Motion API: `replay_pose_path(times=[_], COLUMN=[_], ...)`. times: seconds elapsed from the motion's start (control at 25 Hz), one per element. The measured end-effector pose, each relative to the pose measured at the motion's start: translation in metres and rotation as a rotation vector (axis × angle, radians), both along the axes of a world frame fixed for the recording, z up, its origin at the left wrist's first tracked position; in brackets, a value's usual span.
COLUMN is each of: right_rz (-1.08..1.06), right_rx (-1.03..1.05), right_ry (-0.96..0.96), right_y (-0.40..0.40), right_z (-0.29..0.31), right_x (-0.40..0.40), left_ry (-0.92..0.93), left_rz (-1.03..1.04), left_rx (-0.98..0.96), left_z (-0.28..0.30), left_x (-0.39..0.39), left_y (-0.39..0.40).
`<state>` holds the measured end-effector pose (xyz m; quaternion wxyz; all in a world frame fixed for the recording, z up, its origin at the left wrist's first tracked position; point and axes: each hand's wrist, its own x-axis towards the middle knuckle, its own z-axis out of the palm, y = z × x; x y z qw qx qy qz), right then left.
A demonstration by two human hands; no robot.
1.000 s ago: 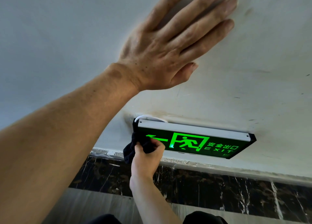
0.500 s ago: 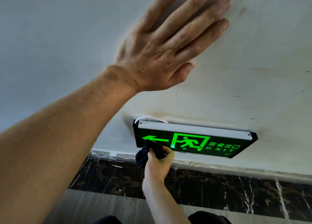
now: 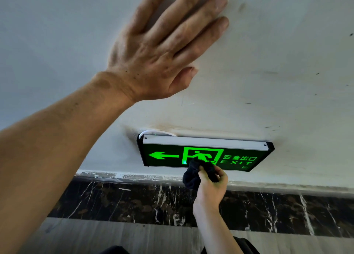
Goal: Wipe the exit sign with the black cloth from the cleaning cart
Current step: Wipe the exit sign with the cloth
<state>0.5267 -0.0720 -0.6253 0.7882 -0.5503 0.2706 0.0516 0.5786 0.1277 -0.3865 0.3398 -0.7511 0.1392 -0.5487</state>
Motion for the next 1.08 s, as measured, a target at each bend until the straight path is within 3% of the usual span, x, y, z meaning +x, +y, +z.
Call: replay_pose_path(times=[0.32, 0.72, 1.08], right_rz=[-0.107, -0.190, -0.054], right_rx=[-0.072, -0.152, -0.316], right_ry=[-0.050, -0.116, -0.325], right_y=[-0.064, -0.087, -0.092], right_z=[0.000, 0.010, 0.042], right_x=[0.035, 0.045, 0.042], left_ry=[-0.001, -0.008, 0.022], left_rz=[0.004, 0.010, -0.030], left_rx=[0.005, 0.021, -0.004], left_z=[0.001, 0.001, 0.005], left_x=[-0.001, 0.000, -0.003], left_y=[-0.001, 0.000, -0.001])
